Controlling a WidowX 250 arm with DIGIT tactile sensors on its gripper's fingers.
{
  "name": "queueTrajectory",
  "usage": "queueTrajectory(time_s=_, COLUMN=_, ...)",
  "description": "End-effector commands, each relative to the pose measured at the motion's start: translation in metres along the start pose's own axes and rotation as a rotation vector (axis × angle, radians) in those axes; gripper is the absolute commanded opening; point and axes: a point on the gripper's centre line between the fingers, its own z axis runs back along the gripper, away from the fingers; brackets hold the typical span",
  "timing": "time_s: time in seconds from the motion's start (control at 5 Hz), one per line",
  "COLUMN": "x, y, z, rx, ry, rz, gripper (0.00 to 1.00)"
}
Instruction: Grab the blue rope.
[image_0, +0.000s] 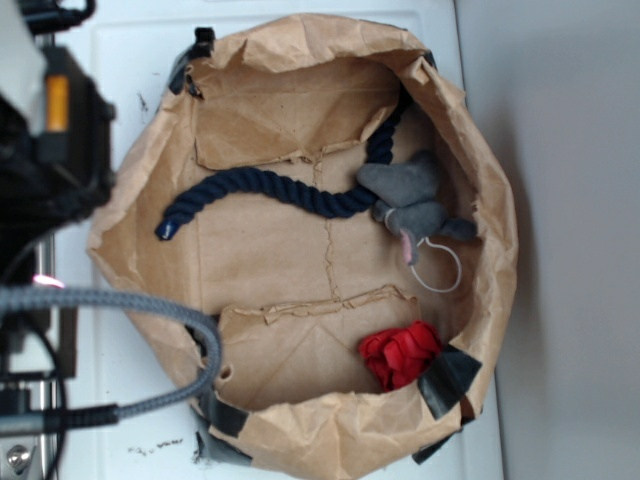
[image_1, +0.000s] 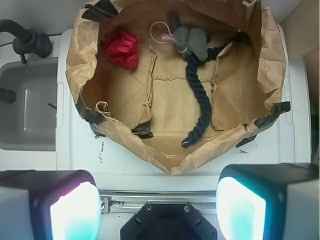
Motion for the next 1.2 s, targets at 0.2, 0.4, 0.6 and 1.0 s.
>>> queueTrajectory(time_s=0.2, x=0.087, y=0.06, z=-0.143, rx=0.184, ry=-0.003, rz=-0.088, gripper=1.0)
queueTrajectory(time_s=0.4, x=0.071, y=0.055, z=-0.17, rx=0.185, ry=-0.008, rz=-0.119, gripper=1.0)
queueTrajectory(time_s=0.6, x=0.057, y=0.05, z=-0.191, rx=0.184, ry=0.024, rz=-0.152, gripper=1.0)
queueTrajectory(time_s=1.0, x=0.051, y=0.036, z=-0.24, rx=0.179, ry=0.083, rz=-0.164, gripper=0.37)
